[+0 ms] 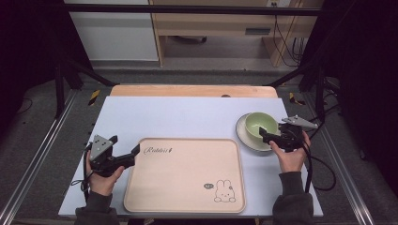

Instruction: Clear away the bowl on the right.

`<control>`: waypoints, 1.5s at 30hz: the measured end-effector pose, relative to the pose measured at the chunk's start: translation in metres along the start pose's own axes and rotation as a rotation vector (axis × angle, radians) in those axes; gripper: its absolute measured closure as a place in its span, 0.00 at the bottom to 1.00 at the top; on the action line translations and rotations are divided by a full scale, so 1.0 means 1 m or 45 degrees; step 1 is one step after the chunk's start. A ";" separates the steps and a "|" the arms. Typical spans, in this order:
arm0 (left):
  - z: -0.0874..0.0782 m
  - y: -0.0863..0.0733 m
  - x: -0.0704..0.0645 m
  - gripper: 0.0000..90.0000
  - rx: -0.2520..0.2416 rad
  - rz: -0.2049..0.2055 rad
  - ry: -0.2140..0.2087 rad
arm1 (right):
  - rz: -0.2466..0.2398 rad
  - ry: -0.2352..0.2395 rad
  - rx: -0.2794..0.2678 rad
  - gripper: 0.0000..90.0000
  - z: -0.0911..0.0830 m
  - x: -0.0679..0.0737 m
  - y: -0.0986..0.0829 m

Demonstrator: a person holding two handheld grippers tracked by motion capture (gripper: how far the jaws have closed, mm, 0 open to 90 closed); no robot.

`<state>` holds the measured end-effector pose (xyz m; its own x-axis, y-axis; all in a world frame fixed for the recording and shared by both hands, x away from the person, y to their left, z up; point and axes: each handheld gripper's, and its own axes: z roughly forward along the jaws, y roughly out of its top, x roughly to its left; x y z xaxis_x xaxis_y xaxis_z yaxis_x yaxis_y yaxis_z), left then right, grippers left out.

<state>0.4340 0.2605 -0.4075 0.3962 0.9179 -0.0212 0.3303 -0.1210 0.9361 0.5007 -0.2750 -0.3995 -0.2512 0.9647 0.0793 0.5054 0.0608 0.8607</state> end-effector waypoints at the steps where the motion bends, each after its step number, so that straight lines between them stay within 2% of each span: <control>1: 0.000 0.000 0.000 0.12 0.001 -0.001 -0.001 | 0.003 -0.001 0.001 0.23 0.001 -0.001 0.001; 14: 0.002 -0.001 0.000 0.12 0.012 0.005 0.002 | 0.037 -0.039 0.014 0.24 0.015 -0.016 0.007; 22: 0.003 -0.002 -0.001 0.12 0.021 0.009 0.002 | 0.059 -0.054 0.073 0.27 0.030 -0.026 0.007; 26: 0.003 -0.003 -0.001 0.12 0.021 0.010 0.001 | 0.066 -0.086 0.109 0.28 0.039 -0.031 0.005; 37: 0.004 -0.003 -0.001 0.13 0.026 0.015 0.001 | 0.131 -0.103 0.191 0.40 0.054 -0.044 0.000; 45: 0.005 -0.005 0.000 0.13 0.033 0.009 0.001 | 0.133 -0.115 0.246 0.48 0.064 -0.048 -0.002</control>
<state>0.4370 0.2590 -0.4135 0.3982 0.9172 -0.0147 0.3494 -0.1368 0.9269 0.5642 -0.3054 -0.4374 -0.1188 0.9868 0.1101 0.6753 -0.0010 0.7375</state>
